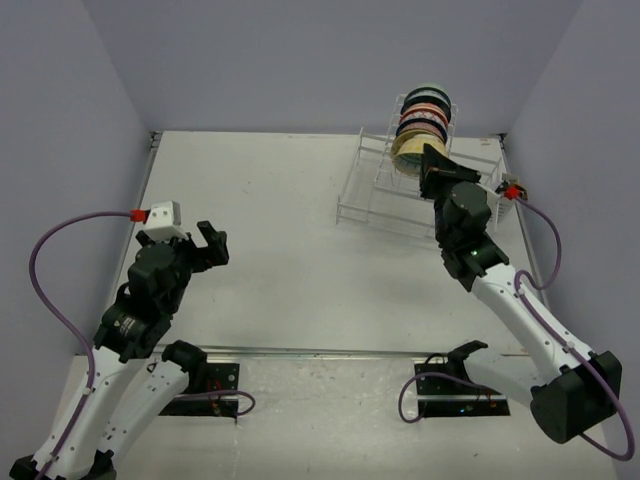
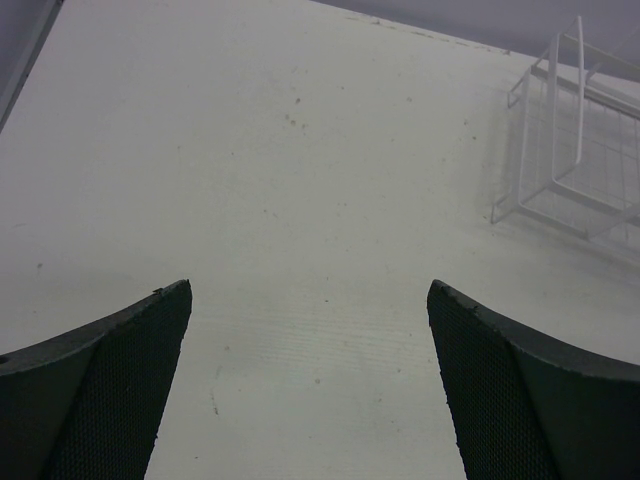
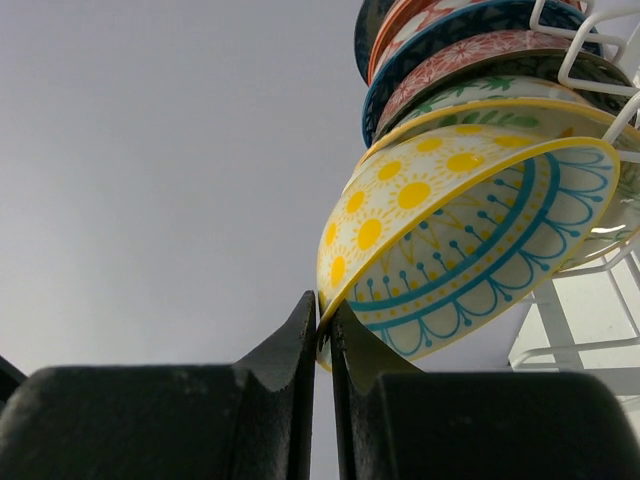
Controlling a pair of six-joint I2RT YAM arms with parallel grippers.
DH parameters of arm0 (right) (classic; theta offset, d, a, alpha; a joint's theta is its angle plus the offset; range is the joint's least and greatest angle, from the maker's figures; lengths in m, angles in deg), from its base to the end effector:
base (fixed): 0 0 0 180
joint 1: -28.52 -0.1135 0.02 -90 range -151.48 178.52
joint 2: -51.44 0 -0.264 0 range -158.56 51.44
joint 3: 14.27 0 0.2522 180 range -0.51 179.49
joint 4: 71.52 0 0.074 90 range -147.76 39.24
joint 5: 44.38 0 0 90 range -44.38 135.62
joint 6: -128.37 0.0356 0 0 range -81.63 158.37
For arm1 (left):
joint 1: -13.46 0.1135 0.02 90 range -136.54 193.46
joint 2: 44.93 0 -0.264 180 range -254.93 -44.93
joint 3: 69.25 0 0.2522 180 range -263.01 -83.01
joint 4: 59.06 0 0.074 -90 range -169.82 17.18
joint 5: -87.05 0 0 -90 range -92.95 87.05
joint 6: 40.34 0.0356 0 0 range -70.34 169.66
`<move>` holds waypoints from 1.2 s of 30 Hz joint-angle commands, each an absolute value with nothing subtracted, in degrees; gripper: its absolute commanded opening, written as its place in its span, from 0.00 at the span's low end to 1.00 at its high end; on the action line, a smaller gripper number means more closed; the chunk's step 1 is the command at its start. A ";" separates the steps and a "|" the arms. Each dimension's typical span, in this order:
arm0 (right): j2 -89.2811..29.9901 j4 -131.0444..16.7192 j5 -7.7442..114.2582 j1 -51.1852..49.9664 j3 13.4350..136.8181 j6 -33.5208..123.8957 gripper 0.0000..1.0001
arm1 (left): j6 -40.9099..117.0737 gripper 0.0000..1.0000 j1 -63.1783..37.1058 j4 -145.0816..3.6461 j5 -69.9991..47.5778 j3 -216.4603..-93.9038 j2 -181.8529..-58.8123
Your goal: Unload the bowls from the dish rack
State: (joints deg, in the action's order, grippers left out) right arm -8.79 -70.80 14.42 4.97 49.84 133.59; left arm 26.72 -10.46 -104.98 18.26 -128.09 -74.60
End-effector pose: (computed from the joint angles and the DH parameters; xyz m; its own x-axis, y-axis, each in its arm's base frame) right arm 0.2318 0.0809 0.3655 0.1273 0.9847 0.1193 -0.0624 -0.1121 0.9917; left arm 0.1089 -0.0342 0.3362 -0.2665 -0.2793 -0.9225 -0.0462 0.9597 -0.2772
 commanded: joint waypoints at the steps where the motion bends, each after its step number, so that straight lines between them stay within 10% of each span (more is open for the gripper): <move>1: -7.45 -76.56 16.42 5.49 52.32 132.33 0.00 | 27.78 1.00 -10.44 -102.35 17.88 -127.57 -74.99; 25: -1.12 -67.25 25.66 5.49 53.98 131.98 0.00 | 27.78 1.00 -10.44 -102.35 18.32 -127.66 -75.60; 36: -7.00 -68.66 46.57 4.88 65.47 108.63 0.00 | 25.59 1.00 -10.44 -104.81 26.04 -129.07 -73.58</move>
State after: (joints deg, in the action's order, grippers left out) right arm -5.23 -64.19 37.54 5.36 58.15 118.99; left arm 26.53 -10.46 -105.16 21.19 -128.09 -74.88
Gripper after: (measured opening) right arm 0.064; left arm 0.997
